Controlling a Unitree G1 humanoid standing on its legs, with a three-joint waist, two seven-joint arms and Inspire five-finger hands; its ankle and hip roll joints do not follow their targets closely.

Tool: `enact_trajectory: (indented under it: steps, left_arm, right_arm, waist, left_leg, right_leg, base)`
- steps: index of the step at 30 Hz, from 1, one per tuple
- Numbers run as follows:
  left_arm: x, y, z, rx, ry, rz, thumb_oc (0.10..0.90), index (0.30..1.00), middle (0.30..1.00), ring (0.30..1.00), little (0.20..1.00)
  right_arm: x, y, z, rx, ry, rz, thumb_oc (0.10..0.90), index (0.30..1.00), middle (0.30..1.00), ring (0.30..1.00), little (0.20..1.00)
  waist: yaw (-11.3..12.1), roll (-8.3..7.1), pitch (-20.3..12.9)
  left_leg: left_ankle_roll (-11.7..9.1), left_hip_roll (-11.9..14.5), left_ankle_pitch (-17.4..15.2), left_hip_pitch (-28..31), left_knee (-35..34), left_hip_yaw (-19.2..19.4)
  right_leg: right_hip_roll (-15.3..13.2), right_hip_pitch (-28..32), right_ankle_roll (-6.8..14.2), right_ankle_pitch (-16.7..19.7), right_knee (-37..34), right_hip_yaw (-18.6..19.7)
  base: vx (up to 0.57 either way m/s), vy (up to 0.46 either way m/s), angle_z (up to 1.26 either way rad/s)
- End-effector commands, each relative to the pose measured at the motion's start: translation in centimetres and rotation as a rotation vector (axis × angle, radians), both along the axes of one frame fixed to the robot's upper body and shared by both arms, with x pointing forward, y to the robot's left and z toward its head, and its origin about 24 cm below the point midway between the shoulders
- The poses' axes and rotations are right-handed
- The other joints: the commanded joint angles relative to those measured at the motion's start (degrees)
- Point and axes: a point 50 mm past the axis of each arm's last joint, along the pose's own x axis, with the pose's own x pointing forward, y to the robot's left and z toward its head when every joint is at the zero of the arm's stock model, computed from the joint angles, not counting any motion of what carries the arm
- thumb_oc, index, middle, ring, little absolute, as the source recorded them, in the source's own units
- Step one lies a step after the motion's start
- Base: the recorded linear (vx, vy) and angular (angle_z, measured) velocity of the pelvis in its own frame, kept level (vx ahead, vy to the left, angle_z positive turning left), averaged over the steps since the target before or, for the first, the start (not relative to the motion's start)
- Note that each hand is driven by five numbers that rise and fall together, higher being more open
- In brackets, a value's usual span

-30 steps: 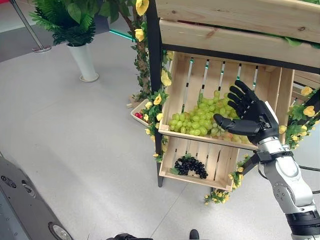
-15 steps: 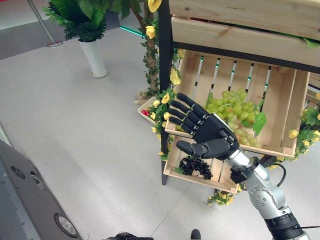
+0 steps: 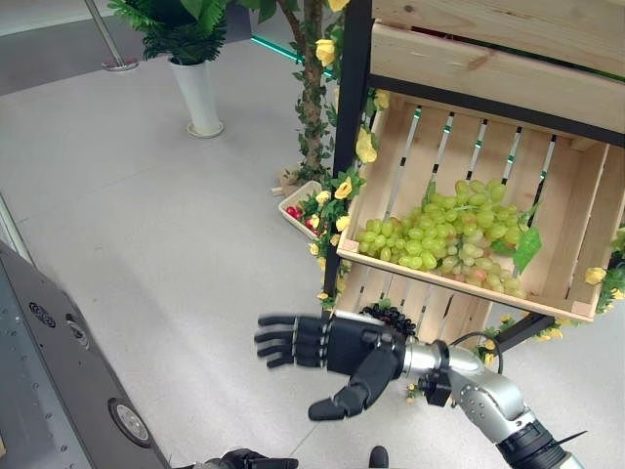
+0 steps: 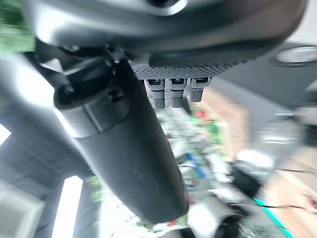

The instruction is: Pick up the fruits from the basket on one side to the basket on the other side

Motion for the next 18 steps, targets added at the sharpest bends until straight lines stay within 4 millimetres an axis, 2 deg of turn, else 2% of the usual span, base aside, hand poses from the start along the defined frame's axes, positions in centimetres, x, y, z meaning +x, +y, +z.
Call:
enact_trajectory:
  steps: [1,2,4,5,7,8,11,14,15,16,17,18]
  left_arm:
    - [2.4,0.2,0.7,-0.007,-0.056,-0.022,0.800,0.900,0.900,0.900,0.900]
    - [2.4,0.1,0.7,-0.014,-0.064,-0.014,0.800,0.900,0.900,0.900,0.900]
    - [2.4,-0.1,0.7,-0.024,-0.077,-0.003,0.800,0.900,0.900,0.900,0.900]
    - [2.2,-0.4,0.7,-0.035,-0.088,0.011,0.800,0.900,0.900,0.900,0.900]
    - [1.9,-0.8,0.6,-0.044,-0.101,0.019,0.800,0.900,0.900,0.900,0.900]
    - [1.8,-1.1,0.6,-0.049,-0.109,0.032,0.800,0.900,0.900,0.900,0.900]
    - [2.0,-1.1,0.7,-0.050,-0.124,0.056,0.800,0.900,0.900,0.900,0.900]
    - [2.2,-0.6,0.9,-0.050,-0.134,0.077,0.800,0.900,0.900,0.900,0.900]
    - [2.3,-0.5,0.8,-0.044,-0.131,0.079,0.800,0.900,0.900,0.900,0.900]
    - [2.3,-0.5,0.8,-0.044,-0.132,0.081,0.800,0.900,0.900,0.900,0.900]
    - [2.7,-0.8,0.8,-0.054,-0.139,0.072,0.800,0.900,0.900,0.900,0.900]
    - [2.8,-1.0,0.7,-0.056,-0.143,0.072,0.800,0.900,0.900,0.900,0.900]
  right_arm:
    - [1.1,-1.3,-0.2,-0.159,-0.140,-0.035,0.800,0.900,0.900,0.900,0.900]
    - [1.0,-2.2,-2.1,-0.245,-0.088,-0.118,0.800,0.900,0.900,0.900,0.900]
    - [0.7,-3.1,-4.2,-0.310,-0.009,-0.208,0.800,0.900,0.900,0.900,0.900]
    - [0.2,-4.2,-6.7,-0.388,0.087,-0.352,0.800,0.900,0.900,0.900,0.900]
    - [-0.3,-5.5,-9.1,-0.508,0.130,-0.488,0.800,0.900,0.900,0.900,0.900]
    - [-0.7,-6.1,-10.1,-0.575,0.161,-0.556,0.800,0.900,0.900,0.900,0.900]
    - [-1.4,-7.2,-11.5,-0.673,0.209,-0.630,0.800,0.900,0.900,0.900,0.900]
    - [-2.5,-8.4,-12.7,-0.735,0.280,-0.717,0.800,0.900,0.900,0.900,0.900]
    - [-3.4,-8.9,-13.5,-0.765,0.342,-0.780,0.800,0.900,0.900,0.900,0.900]
    - [-3.5,-8.9,-13.7,-0.769,0.352,-0.790,0.800,0.900,0.900,0.900,0.900]
    - [-4.9,-9.1,-14.5,-0.789,0.396,-0.837,0.800,0.900,0.900,0.900,0.900]
    - [-5.4,-9.1,-14.8,-0.796,0.406,-0.841,0.800,0.900,0.900,0.900,0.900]
  waist:
    - [1.53,2.53,0.86]
    - [1.67,2.70,1.20]
    - [1.84,2.95,1.55]
    - [2.08,3.34,1.75]
    - [2.30,3.68,1.90]
    - [2.32,3.82,2.02]
    - [2.50,4.16,2.39]
    - [2.10,4.67,2.77]
    - [0.82,4.76,3.02]
    - [0.62,4.77,2.91]
    - [-0.80,4.63,2.67]
    - [-1.29,4.49,2.71]
  left_leg:
    - [3.32,-5.24,-4.15,-1.27,0.81,-3.25]
    - [3.53,-5.58,-4.26,-1.43,1.18,-3.42]
    - [3.82,-5.95,-4.44,-1.55,1.43,-3.70]
    - [4.16,-6.48,-4.47,-1.51,1.40,-4.29]
    - [4.59,-7.02,-4.46,-1.42,1.21,-5.18]
    - [4.92,-7.20,-4.43,-1.23,1.00,-5.50]
    - [5.22,-7.18,-4.16,-1.10,0.94,-5.94]
    - [5.70,-6.91,-3.70,-1.35,1.18,-7.46]
    - [6.22,-7.25,-3.60,-1.21,1.43,-10.17]
    - [6.29,-7.33,-3.51,-1.38,1.46,-10.65]
    - [6.44,-8.13,-3.16,-1.63,1.59,-14.35]
    - [6.47,-8.43,-3.12,-1.73,1.84,-15.67]
  right_leg:
    - [-2.52,-0.51,3.73,-2.15,4.99,-1.06]
    - [-2.98,-0.97,3.73,-1.93,5.54,-1.04]
    - [-3.51,-1.48,3.66,-1.36,6.34,-1.01]
    - [-3.97,-1.77,3.54,-0.96,7.09,-1.02]
    - [-4.29,-2.18,3.33,-0.44,8.57,-1.05]
    - [-4.30,-2.64,3.28,-0.19,10.28,-0.96]
    - [-3.77,-3.01,2.89,-0.66,13.43,-1.02]
    - [-1.45,-3.56,2.02,-2.18,16.79,1.16]
    - [1.76,-2.89,1.17,-4.50,16.02,4.68]
    - [2.37,-2.92,0.98,-4.71,15.76,5.46]
    - [5.57,-2.07,-0.70,-6.26,13.60,10.29]
    - [6.47,-1.82,-1.13,-6.37,13.09,11.49]
  base:
    - [-0.03,0.137,0.06]
    - [-0.04,0.149,0.08]
    - [-0.02,0.168,0.07]
    - [-0.01,0.196,0.07]
    - [-0.01,0.167,0.13]
    - [0.01,0.098,0.14]
    - [0.01,0.001,0.20]
    - [0.02,-0.123,0.31]
    - [0.05,-0.193,0.30]
    - [0.08,-0.314,0.65]
    - [0.04,-0.246,0.95]
    - [0.02,-0.391,1.55]
